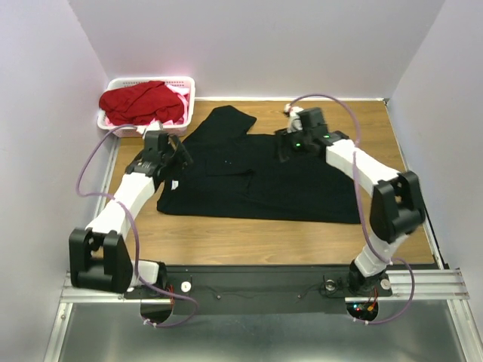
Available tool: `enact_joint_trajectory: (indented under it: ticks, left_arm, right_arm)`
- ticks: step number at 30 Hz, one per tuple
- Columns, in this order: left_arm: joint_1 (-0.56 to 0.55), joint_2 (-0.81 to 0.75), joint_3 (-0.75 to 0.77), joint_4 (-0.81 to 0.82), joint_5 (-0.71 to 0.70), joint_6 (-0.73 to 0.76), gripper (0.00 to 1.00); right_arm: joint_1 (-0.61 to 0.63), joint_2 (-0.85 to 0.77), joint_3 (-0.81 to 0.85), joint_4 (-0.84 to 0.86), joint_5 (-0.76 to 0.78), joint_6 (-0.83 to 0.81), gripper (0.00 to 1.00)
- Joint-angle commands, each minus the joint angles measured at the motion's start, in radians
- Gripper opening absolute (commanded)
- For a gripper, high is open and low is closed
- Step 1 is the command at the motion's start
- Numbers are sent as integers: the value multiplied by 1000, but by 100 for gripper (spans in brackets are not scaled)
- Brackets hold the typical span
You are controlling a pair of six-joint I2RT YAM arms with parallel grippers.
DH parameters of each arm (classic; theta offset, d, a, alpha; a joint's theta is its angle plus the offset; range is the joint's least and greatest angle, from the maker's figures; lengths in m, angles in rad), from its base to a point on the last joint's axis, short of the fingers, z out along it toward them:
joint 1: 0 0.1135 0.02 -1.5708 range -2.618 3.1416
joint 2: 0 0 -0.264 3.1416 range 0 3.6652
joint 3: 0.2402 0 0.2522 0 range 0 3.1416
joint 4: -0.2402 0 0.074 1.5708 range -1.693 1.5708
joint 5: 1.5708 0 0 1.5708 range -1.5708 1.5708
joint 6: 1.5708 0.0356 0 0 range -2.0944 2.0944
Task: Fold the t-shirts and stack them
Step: Fold the tshirt
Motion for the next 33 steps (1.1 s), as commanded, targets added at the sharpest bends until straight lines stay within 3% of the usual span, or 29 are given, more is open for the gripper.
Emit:
enact_joint_trajectory:
  ticks: [1, 5, 17, 33]
  left_arm:
    - [-54, 141, 89, 38, 24, 6, 79]
    - [-73, 232, 145, 73, 79, -22, 79]
    - [-108, 314, 94, 77, 76, -30, 74]
    - [-108, 311, -50, 90, 79, -1, 74]
  right_arm:
    - [76, 123, 87, 9, -51, -140, 79]
    - [159, 232, 175, 13, -51, -191, 92]
    - [308, 431, 339, 12, 43, -320, 93]
    - [327, 528, 459, 14, 250, -325, 91]
